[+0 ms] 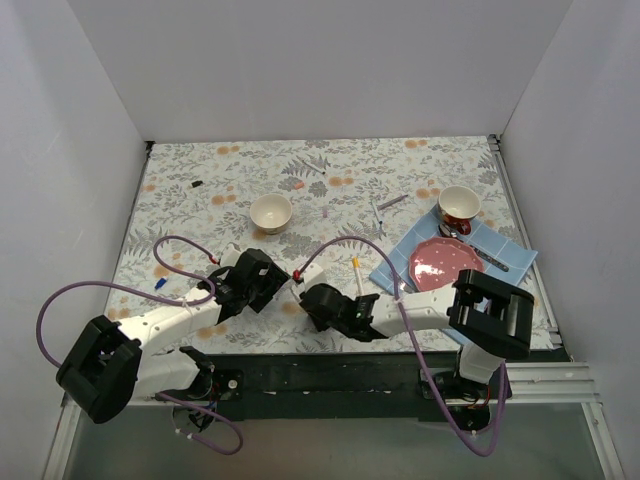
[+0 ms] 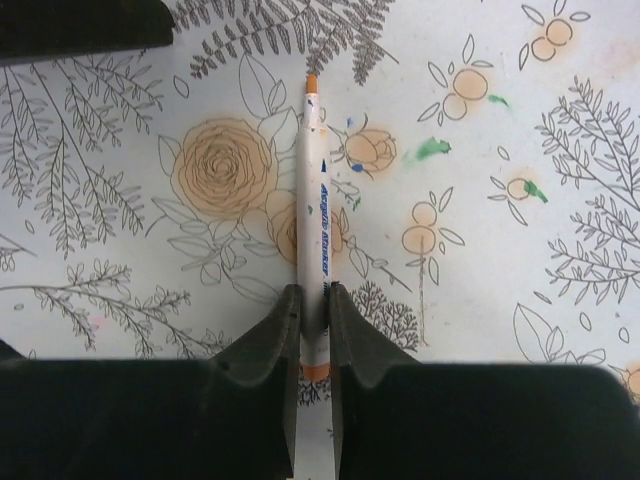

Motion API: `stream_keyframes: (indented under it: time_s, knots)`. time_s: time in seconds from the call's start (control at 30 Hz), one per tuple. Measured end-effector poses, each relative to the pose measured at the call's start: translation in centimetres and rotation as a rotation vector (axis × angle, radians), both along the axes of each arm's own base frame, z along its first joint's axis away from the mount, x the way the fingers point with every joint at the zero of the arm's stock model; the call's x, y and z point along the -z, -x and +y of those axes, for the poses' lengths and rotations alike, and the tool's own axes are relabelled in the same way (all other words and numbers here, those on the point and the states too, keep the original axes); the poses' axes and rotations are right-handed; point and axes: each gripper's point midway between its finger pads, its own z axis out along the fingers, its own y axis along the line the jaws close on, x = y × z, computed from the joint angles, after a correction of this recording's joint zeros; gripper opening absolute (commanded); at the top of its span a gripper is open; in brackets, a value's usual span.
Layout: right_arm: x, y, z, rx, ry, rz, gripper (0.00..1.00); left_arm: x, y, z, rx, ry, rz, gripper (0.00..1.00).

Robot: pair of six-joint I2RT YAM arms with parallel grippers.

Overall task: Insert the pens into the pen caps
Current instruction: Grab a barrel on the table with the right arm, then pass the pen from the right arm to the left

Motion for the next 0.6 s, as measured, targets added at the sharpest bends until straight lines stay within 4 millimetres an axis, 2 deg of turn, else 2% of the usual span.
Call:
stream_keyframes:
  time_s: [0.27,0.6]
  knots:
    - [-0.4,0.9,-1.6,-0.02,-0.03,0.012,0.01,-0.7,0.0,-1.3,0.038,0.06,-0.005,0.71]
    - [-2.9,0.5,-0.3,-0.017,-0.122,-0.021,0.01,-1.3,-0.1,-3.0,0.084,0.125,-0.01,0.67]
